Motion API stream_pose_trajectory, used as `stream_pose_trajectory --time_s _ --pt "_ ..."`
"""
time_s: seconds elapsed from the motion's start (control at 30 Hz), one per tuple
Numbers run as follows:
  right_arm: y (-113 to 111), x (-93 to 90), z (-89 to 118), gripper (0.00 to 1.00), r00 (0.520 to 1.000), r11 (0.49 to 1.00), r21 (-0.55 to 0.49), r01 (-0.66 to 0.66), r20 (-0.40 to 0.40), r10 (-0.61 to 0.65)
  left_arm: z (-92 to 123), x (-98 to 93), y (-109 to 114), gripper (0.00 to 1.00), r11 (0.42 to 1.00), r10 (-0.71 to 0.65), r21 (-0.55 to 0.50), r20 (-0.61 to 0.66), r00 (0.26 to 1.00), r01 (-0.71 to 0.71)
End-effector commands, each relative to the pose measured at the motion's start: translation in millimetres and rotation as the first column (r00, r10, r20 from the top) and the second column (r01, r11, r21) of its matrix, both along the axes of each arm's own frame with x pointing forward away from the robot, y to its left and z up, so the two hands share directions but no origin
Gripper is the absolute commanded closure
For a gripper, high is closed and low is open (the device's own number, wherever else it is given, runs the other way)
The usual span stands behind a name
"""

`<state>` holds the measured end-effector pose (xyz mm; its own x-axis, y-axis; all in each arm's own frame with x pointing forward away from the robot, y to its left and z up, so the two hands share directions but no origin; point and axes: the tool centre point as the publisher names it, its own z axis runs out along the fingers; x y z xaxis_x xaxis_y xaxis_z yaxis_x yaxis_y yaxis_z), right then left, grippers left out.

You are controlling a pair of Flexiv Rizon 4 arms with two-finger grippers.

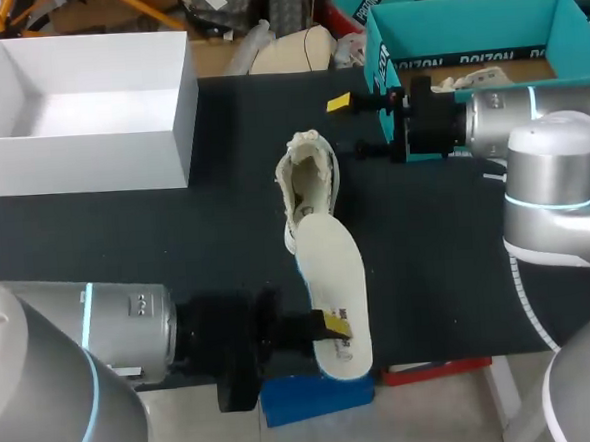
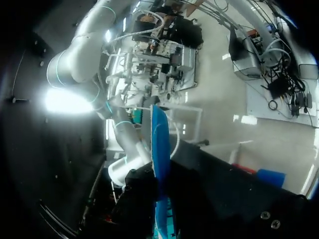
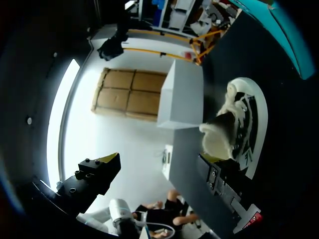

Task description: Take the shoe out of the shoebox, open the shoe tongue, remove and reinsert the insole, then place the shoe into the shoebox

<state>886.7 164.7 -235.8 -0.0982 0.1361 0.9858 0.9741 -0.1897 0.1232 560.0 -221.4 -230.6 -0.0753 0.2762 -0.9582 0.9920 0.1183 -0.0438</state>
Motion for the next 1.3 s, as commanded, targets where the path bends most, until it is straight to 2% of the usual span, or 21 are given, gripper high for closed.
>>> stream_pose_trajectory --time_s 0.03,0.33,0.57,0.9,1.3 --pt "1 0.0 -1 0.0 1.0 1.0 0.0 0.003 0.0 -0.003 -21 5.0 30 1.0 0.929 -0.025 -0.364 0.14 0.99 0.075" --pt "1 0.0 -1 0.0 1.0 1.0 0.0 0.003 0.0 -0.003 -45 52.8 37 1.0 0.905 -0.005 -0.414 0.213 0.977 0.095" --pt "1 0.0 -1 0.0 1.0 1.0 0.0 0.003 0.0 -0.003 -54 93.2 37 1.0 0.927 0.021 -0.37 0.204 0.979 0.058" --pt "1 0.0 -1 0.0 1.0 1.0 0.0 0.003 0.0 -0.003 -50 138.7 35 1.0 0.959 -0.006 -0.278 0.173 0.985 0.055" --pt "1 0.0 -1 0.0 1.0 1.0 0.0 0.003 0.0 -0.003 -49 189.6 27 1.0 0.963 0.031 -0.27 0.164 0.986 0.014"
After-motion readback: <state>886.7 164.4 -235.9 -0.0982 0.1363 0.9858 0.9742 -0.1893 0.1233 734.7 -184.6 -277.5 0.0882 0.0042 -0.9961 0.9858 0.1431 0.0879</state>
